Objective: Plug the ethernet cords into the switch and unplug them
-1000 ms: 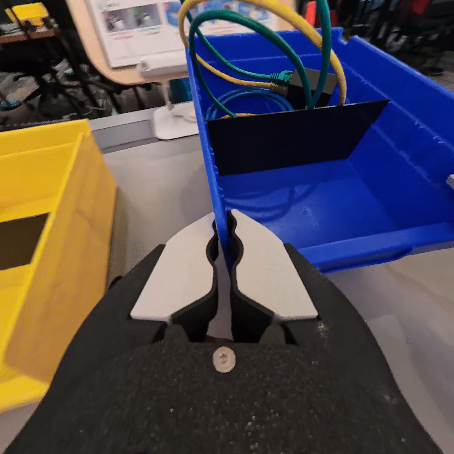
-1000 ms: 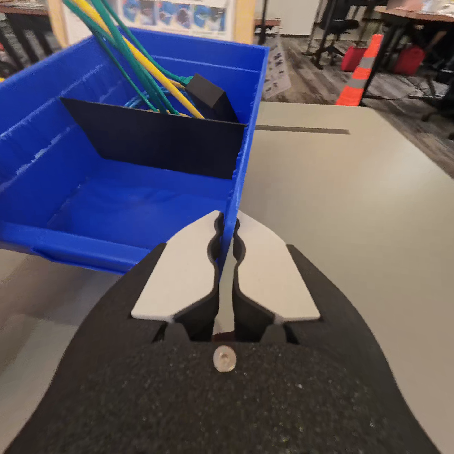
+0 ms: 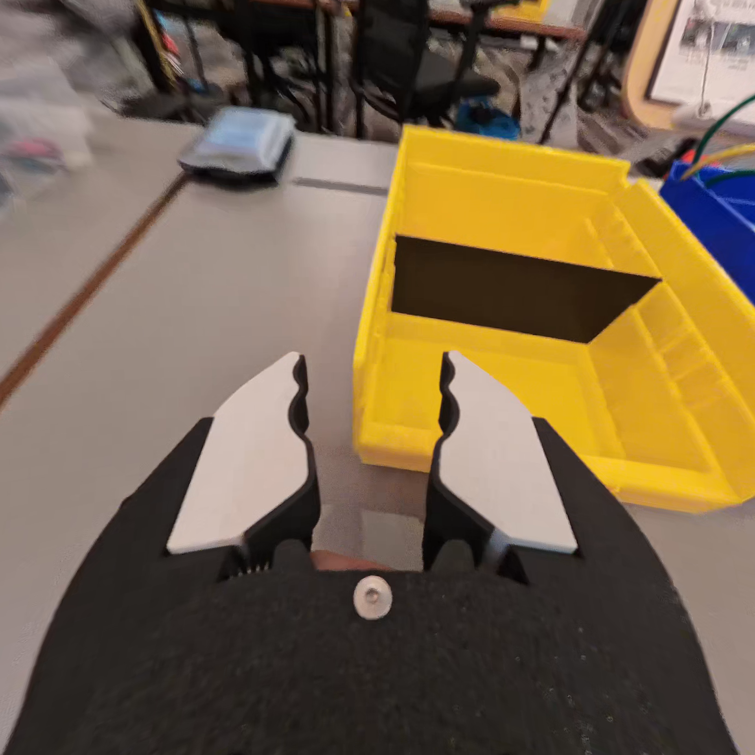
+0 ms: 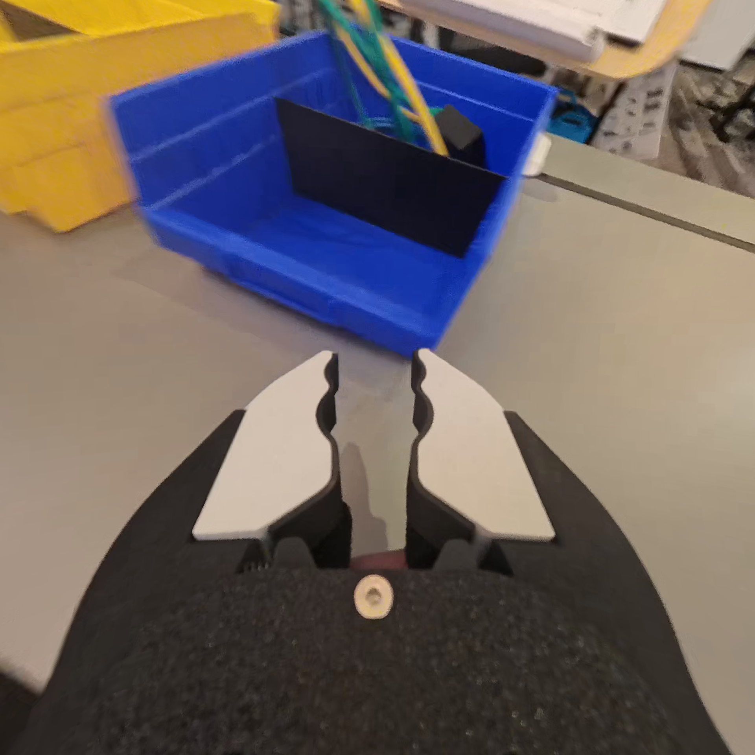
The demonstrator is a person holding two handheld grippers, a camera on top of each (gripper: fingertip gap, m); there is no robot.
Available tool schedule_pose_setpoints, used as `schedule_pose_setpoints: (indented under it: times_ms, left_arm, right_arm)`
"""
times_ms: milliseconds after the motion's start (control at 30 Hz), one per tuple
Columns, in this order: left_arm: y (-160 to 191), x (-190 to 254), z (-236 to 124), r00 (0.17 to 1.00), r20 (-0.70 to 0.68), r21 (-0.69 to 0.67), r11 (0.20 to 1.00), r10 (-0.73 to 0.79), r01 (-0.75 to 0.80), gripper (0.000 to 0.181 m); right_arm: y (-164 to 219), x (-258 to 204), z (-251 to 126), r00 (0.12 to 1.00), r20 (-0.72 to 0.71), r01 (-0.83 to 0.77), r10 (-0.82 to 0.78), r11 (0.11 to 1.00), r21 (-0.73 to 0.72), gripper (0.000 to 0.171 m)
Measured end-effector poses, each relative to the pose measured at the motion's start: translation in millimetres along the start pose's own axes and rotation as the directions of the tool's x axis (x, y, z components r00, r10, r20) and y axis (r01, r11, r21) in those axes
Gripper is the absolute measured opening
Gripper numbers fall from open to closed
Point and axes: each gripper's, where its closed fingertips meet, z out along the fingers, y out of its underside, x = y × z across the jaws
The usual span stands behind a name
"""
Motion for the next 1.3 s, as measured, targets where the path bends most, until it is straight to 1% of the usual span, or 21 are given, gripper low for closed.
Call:
schedule_pose_setpoints:
  times_ms: [67, 133, 167, 200, 233, 333, 400, 433, 500, 567, 667, 700, 733, 767, 833, 900, 967, 1000, 1100, 1200, 1300]
  left_arm:
    - [17, 2, 24, 0.999, -0.048, -0.104, 0.994, 0.021, -0.026, 0.053]
    - [22, -1, 35, 0.996, -0.032, -0.132, 0.988, 0.078, -0.082, 0.006]
    - [20, 3, 34, 0.996, -0.065, -0.124, 0.99, 0.055, -0.062, 0.002]
    - [20, 8, 31, 0.996, -0.086, -0.13, 0.991, 0.017, -0.028, 0.002]
    - [22, 11, 27, 0.998, -0.064, -0.142, 0.99, 0.014, -0.023, 0.002]
    - [36, 27, 0, 0.997, 0.012, -0.204, 0.976, 0.078, -0.073, 0.003]
    - [44, 44, -19, 0.999, 0.042, -0.227, 0.974, 0.023, -0.013, 0.004]
    - [49, 52, -27, 0.998, 0.051, -0.237, 0.972, 0.025, -0.012, 0.004]
    - [61, 64, -44, 0.994, 0.085, -0.242, 0.969, 0.064, -0.042, 0.004]
    - [69, 73, -65, 0.991, 0.104, -0.253, 0.966, 0.089, -0.061, 0.005]
    - [82, 75, -98, 0.99, 0.122, -0.241, 0.97, 0.069, -0.038, 0.004]
    - [85, 76, -107, 0.992, 0.117, -0.235, 0.972, 0.049, -0.02, 0.004]
    - [87, 75, -114, 0.992, 0.118, -0.232, 0.973, 0.043, -0.015, 0.004]
    - [86, 74, -120, 0.991, 0.121, -0.224, 0.974, 0.049, -0.021, 0.004]
    - [83, 77, -127, 0.991, 0.113, -0.198, 0.979, 0.073, -0.05, 0.004]
    - [66, 85, -134, 0.986, 0.1, -0.117, 0.985, 0.137, -0.125, 0.005]
    - [46, 94, -145, 0.985, 0.092, -0.033, 0.989, 0.143, -0.141, 0.005]
    - [35, 99, -152, 0.98, 0.108, 0.012, 0.986, 0.166, -0.168, 0.005]
    - [-8, 124, -172, 0.955, 0.167, 0.149, 0.951, 0.245, -0.27, 0.006]
    - [-61, 162, -182, 0.952, 0.155, 0.264, 0.918, 0.263, -0.296, 0.006]
    - [-105, 217, -170, 0.953, 0.092, 0.335, 0.893, 0.288, -0.302, 0.007]
  right_arm:
    - [1, -46, -19, 0.993, 0.116, 0.016, -0.019, 1.0, 0.023, 0.033]
    - [0, -94, -33, 0.961, 0.275, 0.011, -0.018, 1.0, 0.029, 0.029]
    - [1, -115, -38, 0.936, 0.351, 0.021, -0.029, 0.999, 0.027, 0.027]
    - [2, -130, -40, 0.919, 0.392, 0.038, -0.044, 0.999, 0.025, 0.028]
    - [6, -138, -39, 0.913, 0.405, 0.053, -0.054, 0.999, 0.014, 0.028]
    - [14, -157, -31, 0.898, 0.44, 0.064, -0.029, 0.996, -0.066, 0.035]
    - [5, -166, -22, 0.894, 0.448, 0.052, -0.01, 0.995, -0.082, 0.041]
    - [-2, -169, -15, 0.896, 0.444, 0.046, -0.001, 0.995, -0.09, 0.047]
    - [-16, -175, 0, 0.907, 0.421, 0.031, 0.017, 0.994, -0.107, 0.056]
    - [-31, -174, 15, 0.936, 0.353, 0.03, 0.005, 0.995, -0.092, 0.066]
    - [-51, -173, 31, 0.961, 0.276, 0.004, 0.009, 0.999, -0.048, 0.063]
    - [-52, -173, 36, 0.966, 0.257, -0.003, 0.017, 0.998, -0.056, 0.059]
    - [-49, -179, 39, 0.963, 0.269, -0.002, 0.026, 0.996, -0.086, 0.043]
    - [-41, -185, 40, 0.955, 0.294, 0.014, 0.027, 0.991, -0.136, 0.01]
    - [-42, -185, 38, 0.964, 0.268, 0.026, 0.006, 0.993, -0.119, 0.008]
    - [-57, -178, 30, 0.978, 0.197, 0.069, -0.062, 0.997, -0.028, 0.007]
    - [-74, -168, 20, 0.985, 0.167, 0.05, -0.054, 0.998, 0.029, 0.007]
    - [-86, -164, 14, 0.984, 0.174, 0.036, -0.048, 0.997, 0.07, 0.007]
    - [-127, -139, -10, 0.99, 0.112, 0.055, -0.08, 0.976, 0.212, 0.006]
    - [-171, -100, -40, 0.996, 0.072, 0.03, -0.056, 0.946, 0.322, 0.006]
    - [-208, -39, -72, 1.0, -0.023, 0.019, -0.01, 0.912, 0.41, 0.005]
